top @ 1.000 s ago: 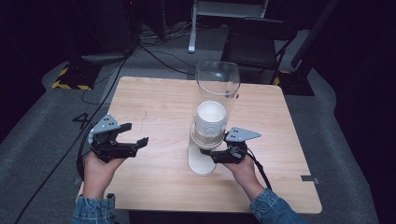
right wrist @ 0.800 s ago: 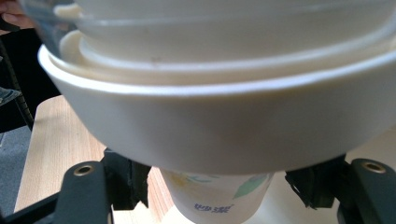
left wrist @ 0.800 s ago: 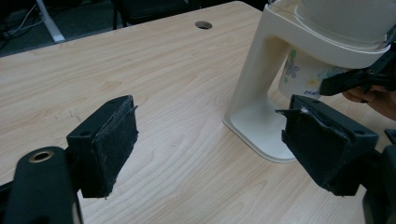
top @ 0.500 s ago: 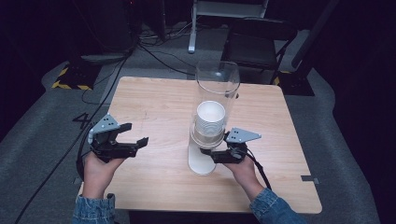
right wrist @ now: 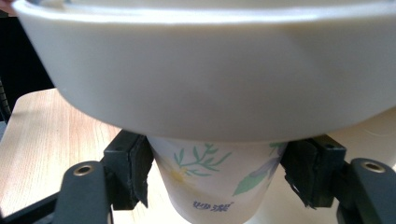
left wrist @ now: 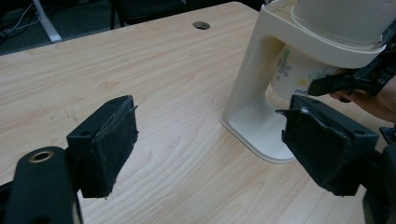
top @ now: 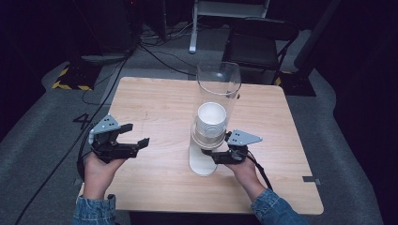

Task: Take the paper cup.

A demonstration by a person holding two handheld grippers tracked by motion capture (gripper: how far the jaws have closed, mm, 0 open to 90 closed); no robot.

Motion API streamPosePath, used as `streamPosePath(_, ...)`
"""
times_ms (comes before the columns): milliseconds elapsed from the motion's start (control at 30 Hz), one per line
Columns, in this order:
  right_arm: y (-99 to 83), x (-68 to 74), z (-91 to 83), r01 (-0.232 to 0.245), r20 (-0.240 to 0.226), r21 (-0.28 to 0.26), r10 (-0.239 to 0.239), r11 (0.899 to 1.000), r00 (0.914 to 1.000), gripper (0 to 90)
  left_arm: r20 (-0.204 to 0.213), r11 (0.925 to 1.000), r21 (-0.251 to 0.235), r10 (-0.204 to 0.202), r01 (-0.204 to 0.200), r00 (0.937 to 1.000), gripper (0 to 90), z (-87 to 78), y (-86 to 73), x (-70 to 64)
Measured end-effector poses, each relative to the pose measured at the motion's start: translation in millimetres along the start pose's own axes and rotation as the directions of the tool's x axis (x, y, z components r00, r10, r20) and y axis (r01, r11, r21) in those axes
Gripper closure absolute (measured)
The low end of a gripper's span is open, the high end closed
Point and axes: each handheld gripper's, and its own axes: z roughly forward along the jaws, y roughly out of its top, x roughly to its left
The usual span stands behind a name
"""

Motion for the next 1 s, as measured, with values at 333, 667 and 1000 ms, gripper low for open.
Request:
streamPosePath(333,-32.6,-3.1,16.9,-0.046,-0.012,0.165,0.049,0.985,0.9987,34.3,0.004,0.9999,-0.012,0.000,0.000,1.0000,17.9,-3.2,0.4,1.4)
streamPosePath(667,-35.2,-0.5,14.2,-0.017,-0.004,0.216,0.018,0.976,0.9998,33.9,0.010,0.9999,-0.013,-0.004,0.005,0.9999,17.9,-2.9,-0.1,2.0)
streamPosePath(1000,-37.3,0.6,11.1,-0.021,-0.012,0.242,0.024,0.970,0.9996,33.7,0.019,1.0000,-0.008,-0.003,0.003,0.9998,17.9,1.1,1.7,4.0)
